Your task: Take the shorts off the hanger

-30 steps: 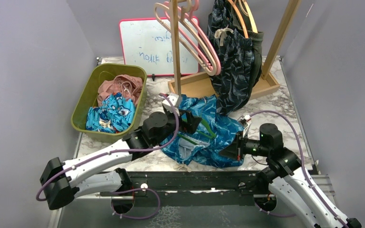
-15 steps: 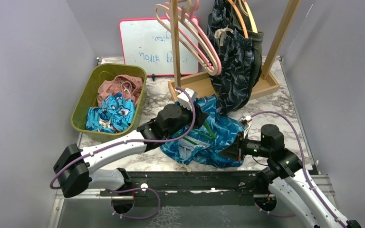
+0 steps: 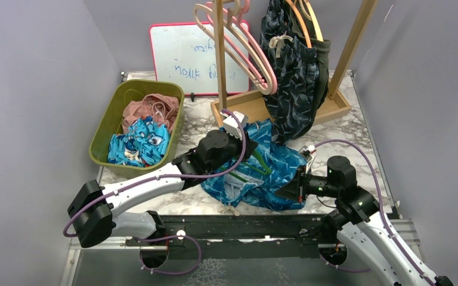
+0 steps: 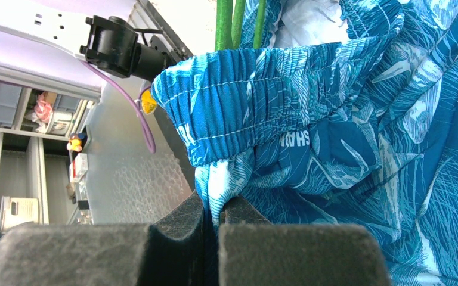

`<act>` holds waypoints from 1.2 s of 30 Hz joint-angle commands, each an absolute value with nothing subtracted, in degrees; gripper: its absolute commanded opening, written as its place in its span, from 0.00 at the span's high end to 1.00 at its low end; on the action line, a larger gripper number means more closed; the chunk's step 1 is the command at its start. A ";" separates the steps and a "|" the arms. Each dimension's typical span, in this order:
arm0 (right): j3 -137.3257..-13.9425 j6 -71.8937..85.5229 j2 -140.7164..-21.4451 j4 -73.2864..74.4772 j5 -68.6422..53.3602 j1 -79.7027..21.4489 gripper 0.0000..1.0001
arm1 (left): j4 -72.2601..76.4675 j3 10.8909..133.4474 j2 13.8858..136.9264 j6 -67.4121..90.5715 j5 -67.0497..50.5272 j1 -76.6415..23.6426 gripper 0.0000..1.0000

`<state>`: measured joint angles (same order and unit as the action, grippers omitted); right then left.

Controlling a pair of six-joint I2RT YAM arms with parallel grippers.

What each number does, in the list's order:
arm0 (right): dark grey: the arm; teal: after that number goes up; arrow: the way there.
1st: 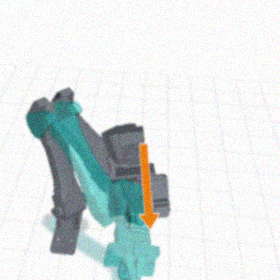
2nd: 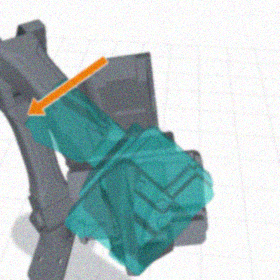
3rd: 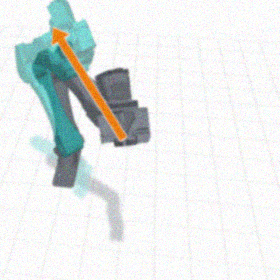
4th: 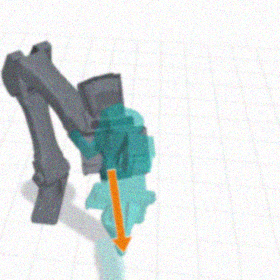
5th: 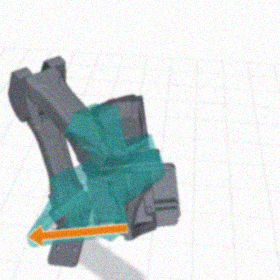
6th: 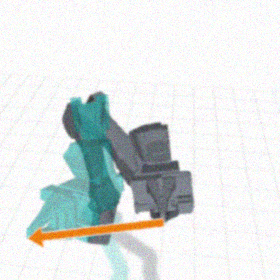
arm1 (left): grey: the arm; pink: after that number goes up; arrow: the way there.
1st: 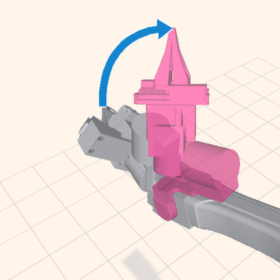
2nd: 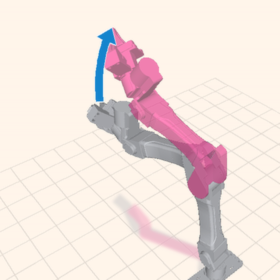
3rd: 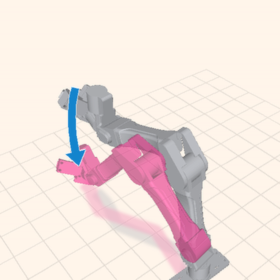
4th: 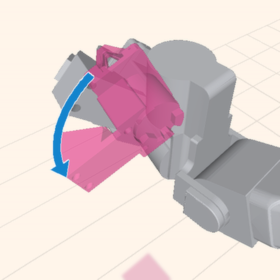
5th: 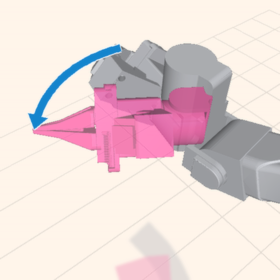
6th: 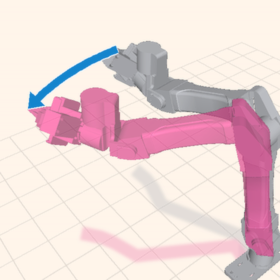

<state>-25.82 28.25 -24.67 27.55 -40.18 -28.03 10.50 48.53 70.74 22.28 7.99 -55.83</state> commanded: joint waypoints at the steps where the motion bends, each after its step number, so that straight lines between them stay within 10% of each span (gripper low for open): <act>1: -26.71 27.43 -23.83 26.52 -41.84 -28.16 0.99 | 11.13 48.59 71.66 22.38 6.17 -55.65 0.78; 10: -27.26 27.42 -24.04 27.15 -41.33 -28.15 0.93 | 8.97 48.30 69.80 20.45 8.75 -55.73 1.00; 20: -30.21 27.89 -24.87 29.10 -37.82 -28.20 0.47 | 2.21 52.80 65.41 15.22 10.70 -55.67 1.00; 25: -31.18 28.08 -24.96 31.70 -33.83 -28.14 0.53 | -1.45 55.28 65.39 13.78 11.05 -55.71 1.00; 29: -31.32 31.99 -23.48 33.55 -24.70 -28.21 0.85 | -2.78 57.65 65.46 12.52 12.12 -55.71 1.00; 36: -30.67 35.15 -19.48 33.83 -19.90 -28.13 0.89 | -8.30 64.28 67.01 8.98 15.74 -55.73 1.00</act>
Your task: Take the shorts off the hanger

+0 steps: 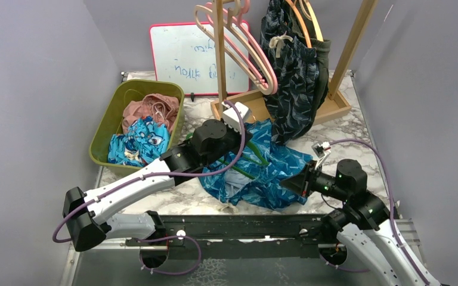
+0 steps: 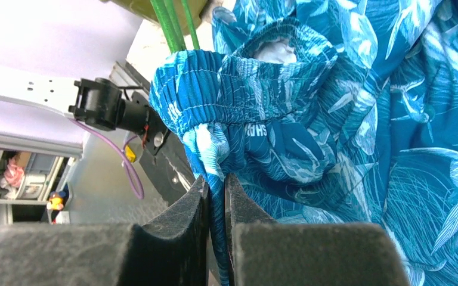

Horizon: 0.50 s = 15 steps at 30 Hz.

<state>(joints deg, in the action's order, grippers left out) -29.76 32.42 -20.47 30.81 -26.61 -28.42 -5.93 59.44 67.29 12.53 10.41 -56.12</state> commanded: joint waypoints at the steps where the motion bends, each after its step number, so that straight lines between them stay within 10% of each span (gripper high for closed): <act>1: -30.74 35.16 -19.66 33.95 -20.18 -28.20 0.89 | -8.96 64.60 66.93 8.70 16.78 -55.72 1.00; 15: -30.32 33.74 -23.33 32.56 -25.65 -28.20 0.74 | -8.76 63.97 63.28 7.37 18.33 -55.71 1.00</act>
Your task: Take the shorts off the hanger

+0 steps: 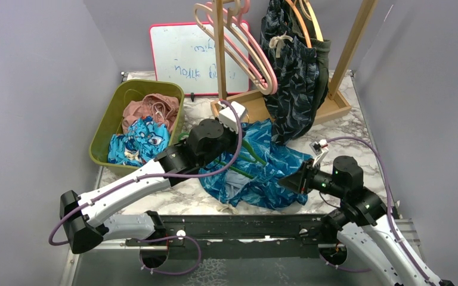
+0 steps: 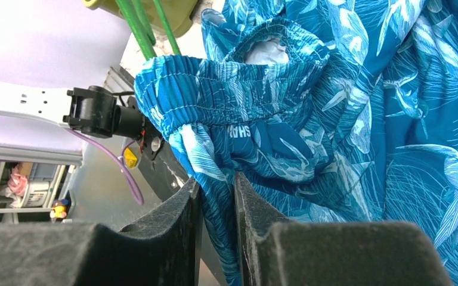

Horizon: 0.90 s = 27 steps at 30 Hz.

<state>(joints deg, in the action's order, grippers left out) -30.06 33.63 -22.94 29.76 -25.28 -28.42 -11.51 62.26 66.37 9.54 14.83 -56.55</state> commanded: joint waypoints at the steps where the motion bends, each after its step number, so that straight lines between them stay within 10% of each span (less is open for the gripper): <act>1: -30.04 33.81 -23.32 32.13 -26.36 -28.19 0.71 | -8.54 64.00 63.28 7.52 17.77 -55.72 1.00; 4: -29.55 34.36 -23.39 32.04 -27.24 -28.14 0.67 | -8.56 64.25 63.54 7.45 17.55 -55.75 1.00; 12: -29.80 35.88 -21.05 33.28 -23.78 -28.21 0.94 | -11.35 65.05 61.04 7.40 27.63 -55.69 1.00; 27: -28.55 37.19 -20.74 32.27 -24.84 -28.18 0.90 | -13.12 64.43 56.71 4.94 32.48 -55.69 1.00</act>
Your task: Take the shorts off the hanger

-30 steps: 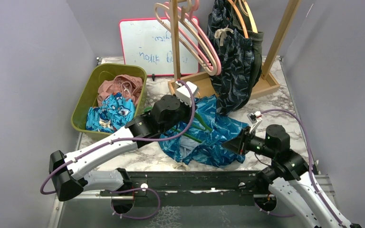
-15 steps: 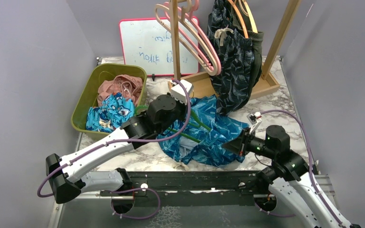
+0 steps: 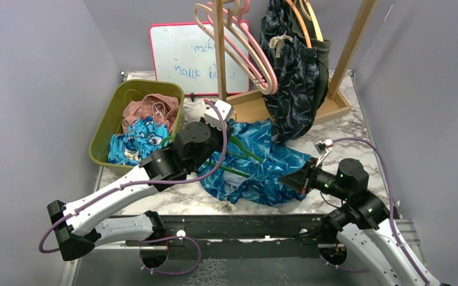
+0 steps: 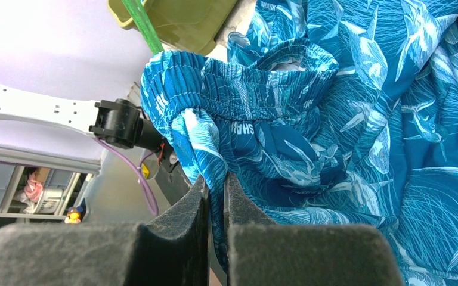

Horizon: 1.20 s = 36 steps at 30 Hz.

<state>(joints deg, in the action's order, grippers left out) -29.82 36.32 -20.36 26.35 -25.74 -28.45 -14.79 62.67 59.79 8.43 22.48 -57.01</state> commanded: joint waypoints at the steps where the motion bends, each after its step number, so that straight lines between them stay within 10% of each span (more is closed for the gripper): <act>1: -28.30 36.35 -20.85 31.12 -27.66 -28.17 0.91 | -13.31 64.38 56.58 4.74 32.94 -55.74 1.00; 13: -27.98 34.60 -21.63 26.41 -37.98 -28.09 0.91 | -13.59 64.07 56.77 2.16 30.95 -55.71 1.00; 29: -28.78 35.51 -23.73 29.43 -22.26 -28.12 0.99 | -19.68 64.31 46.41 3.74 41.33 -55.69 1.00; 36: -23.89 35.89 -36.51 14.17 -35.47 -28.21 0.96 | -20.01 62.76 43.64 8.58 25.81 -55.71 1.00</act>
<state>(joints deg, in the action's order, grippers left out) -25.91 35.94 -28.60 23.75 -27.62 -28.38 -19.73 62.70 43.72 4.49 35.79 -55.83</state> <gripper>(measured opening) 0.028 0.020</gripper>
